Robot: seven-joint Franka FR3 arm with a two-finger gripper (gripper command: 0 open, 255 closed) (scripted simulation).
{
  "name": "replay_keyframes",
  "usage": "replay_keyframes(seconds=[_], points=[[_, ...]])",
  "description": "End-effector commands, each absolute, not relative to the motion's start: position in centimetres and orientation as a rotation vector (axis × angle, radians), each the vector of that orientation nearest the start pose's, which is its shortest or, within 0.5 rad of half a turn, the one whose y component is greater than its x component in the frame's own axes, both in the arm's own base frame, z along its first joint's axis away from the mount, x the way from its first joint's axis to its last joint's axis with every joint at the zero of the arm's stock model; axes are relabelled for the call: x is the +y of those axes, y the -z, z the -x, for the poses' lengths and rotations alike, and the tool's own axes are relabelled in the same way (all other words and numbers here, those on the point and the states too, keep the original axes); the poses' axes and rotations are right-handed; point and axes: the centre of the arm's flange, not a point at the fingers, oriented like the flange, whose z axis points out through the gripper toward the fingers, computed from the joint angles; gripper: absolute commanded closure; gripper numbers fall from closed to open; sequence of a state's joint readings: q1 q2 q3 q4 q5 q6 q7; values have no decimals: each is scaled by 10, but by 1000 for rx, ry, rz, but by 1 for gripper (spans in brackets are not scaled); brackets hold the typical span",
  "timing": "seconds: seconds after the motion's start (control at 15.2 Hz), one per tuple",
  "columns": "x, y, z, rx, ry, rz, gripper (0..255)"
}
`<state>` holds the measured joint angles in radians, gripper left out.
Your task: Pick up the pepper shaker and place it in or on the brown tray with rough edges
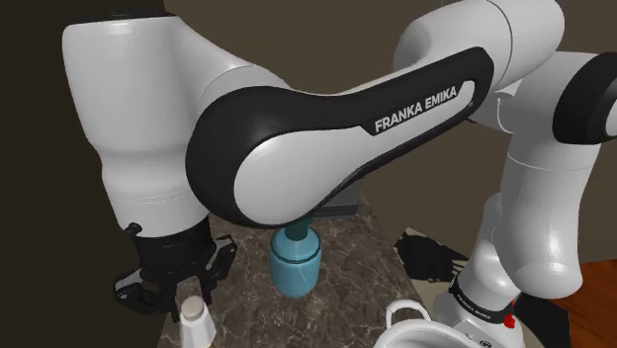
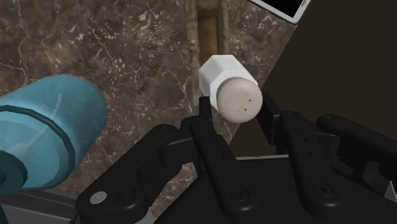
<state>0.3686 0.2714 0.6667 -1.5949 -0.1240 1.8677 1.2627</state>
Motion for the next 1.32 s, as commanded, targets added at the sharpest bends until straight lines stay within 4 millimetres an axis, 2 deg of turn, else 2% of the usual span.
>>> replay_keyframes(seconds=[0.0,0.99,1.25], points=[[521,-497,-366,334,-27,3049,255],[521,-418,-366,334,-27,3049,255],[521,-415,-366,334,-27,3049,255]])
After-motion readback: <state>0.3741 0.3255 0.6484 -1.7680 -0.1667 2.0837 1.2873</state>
